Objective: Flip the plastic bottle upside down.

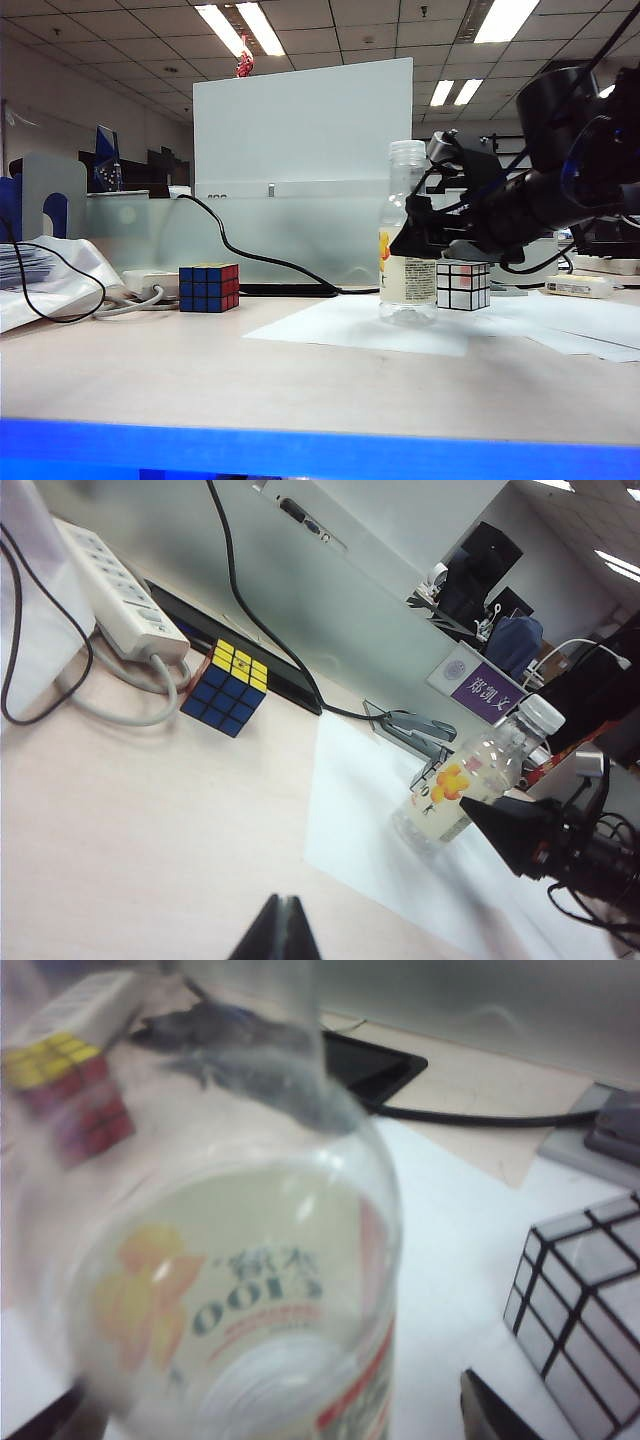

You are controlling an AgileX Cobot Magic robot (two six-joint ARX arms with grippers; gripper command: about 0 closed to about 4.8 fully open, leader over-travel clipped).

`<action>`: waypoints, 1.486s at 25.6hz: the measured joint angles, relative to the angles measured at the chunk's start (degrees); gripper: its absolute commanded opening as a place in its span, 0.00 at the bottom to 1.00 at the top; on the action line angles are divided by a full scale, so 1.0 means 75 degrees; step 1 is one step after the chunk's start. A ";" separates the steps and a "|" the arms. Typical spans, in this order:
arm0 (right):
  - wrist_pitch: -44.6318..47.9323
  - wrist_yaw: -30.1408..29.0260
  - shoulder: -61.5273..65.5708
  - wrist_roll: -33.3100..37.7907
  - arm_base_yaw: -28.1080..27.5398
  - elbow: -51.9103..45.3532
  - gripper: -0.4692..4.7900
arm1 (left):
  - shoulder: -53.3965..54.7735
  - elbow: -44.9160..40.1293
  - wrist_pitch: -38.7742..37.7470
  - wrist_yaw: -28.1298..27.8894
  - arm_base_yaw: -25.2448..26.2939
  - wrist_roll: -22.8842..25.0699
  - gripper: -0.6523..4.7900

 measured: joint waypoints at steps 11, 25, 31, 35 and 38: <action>0.0003 -0.0015 0.0545 0.0175 0.0096 0.0376 1.00 | 0.0000 0.0000 -0.0006 -0.0023 0.0000 0.0221 0.11; 0.0038 0.0737 0.0871 0.0227 0.0766 0.0746 0.62 | 0.0000 0.0000 -0.0020 -0.0032 0.0000 0.0233 0.11; 0.0032 0.0813 0.0874 0.0213 0.0755 0.0746 0.42 | 0.0000 0.0000 -0.0023 -0.0032 0.0000 0.0233 0.11; 0.0032 0.0761 0.0874 0.0227 0.0755 0.0743 0.42 | 0.0000 0.0000 -0.0023 -0.0032 0.0000 0.0233 0.11; 0.0131 0.0262 0.0874 0.0609 0.0752 0.0743 0.42 | 0.0000 0.0000 -0.0023 -0.0032 0.0000 0.0233 0.11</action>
